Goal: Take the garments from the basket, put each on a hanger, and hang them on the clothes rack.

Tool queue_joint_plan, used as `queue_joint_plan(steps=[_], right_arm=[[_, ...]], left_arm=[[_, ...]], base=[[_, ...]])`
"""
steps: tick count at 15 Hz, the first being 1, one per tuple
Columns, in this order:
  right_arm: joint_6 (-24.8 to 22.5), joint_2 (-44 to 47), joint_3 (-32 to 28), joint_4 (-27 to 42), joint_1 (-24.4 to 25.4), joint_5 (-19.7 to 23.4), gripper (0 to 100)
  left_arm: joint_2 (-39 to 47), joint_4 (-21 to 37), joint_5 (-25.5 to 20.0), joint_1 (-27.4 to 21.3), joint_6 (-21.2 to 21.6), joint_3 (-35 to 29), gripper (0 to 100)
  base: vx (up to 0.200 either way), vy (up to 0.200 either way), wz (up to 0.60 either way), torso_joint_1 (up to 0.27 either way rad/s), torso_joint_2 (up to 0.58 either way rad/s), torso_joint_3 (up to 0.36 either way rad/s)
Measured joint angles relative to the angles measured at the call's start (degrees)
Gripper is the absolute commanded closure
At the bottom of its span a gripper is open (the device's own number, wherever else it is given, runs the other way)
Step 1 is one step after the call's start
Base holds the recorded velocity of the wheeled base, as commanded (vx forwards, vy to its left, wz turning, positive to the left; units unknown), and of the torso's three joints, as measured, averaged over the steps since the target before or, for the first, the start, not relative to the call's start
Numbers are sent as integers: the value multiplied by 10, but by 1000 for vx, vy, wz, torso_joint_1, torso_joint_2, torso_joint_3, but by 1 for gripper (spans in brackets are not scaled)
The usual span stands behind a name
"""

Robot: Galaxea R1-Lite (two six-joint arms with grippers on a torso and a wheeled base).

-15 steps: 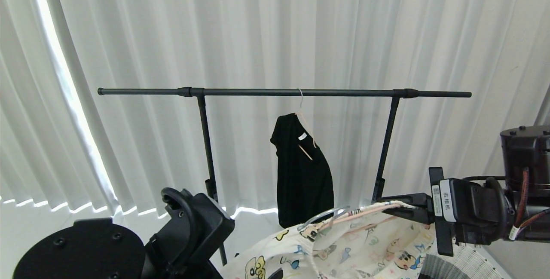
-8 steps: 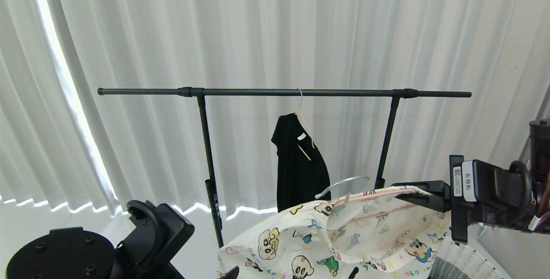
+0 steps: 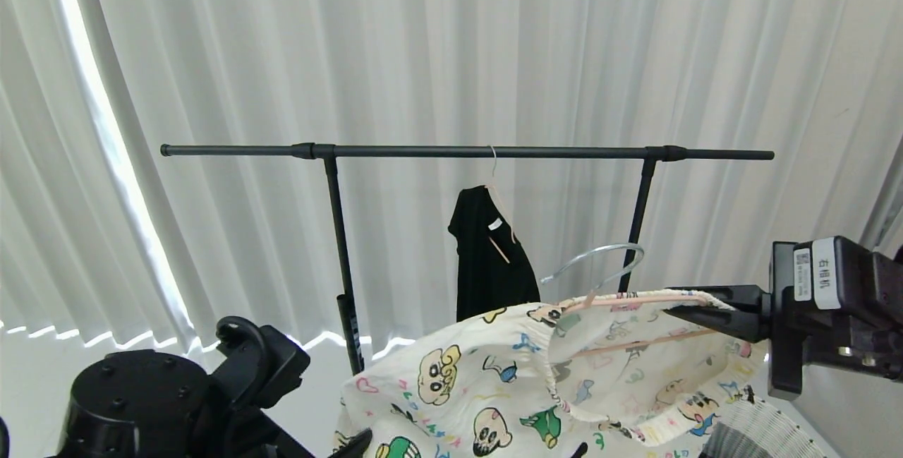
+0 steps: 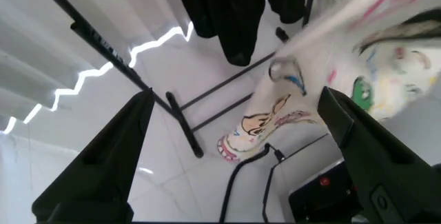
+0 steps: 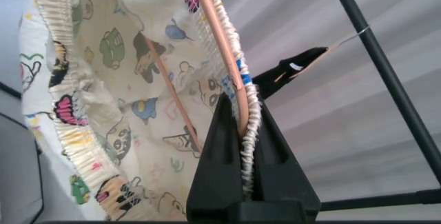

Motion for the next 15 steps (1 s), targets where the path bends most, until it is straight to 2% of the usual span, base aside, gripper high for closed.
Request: queue_joint_plan(steps=[1,4,7,11,15], right_arm=[[5,-5,0,1,2,0,100],[9,-15,2,2,5,0,100],[22,-17,9,2,2,-4,100],[53,-18,20,-4,-8,-22,100],[53,-18,21,-5,-11,-23,100]], left_arm=[[15,-15,0,5,0,-6,100],[64,-80,0,18,1,-15,100],[87,-83,3,32,1,-7,100],[94,-87,4,96,0,4,100],[98,-135,5,111,0,4,100]], base=[[0,0,0,0,0,0],[0,0,0,0,0,0],[0,0,0,0,0,0],[0,0,0,0,0,0],[0,0,0,0,0,0]])
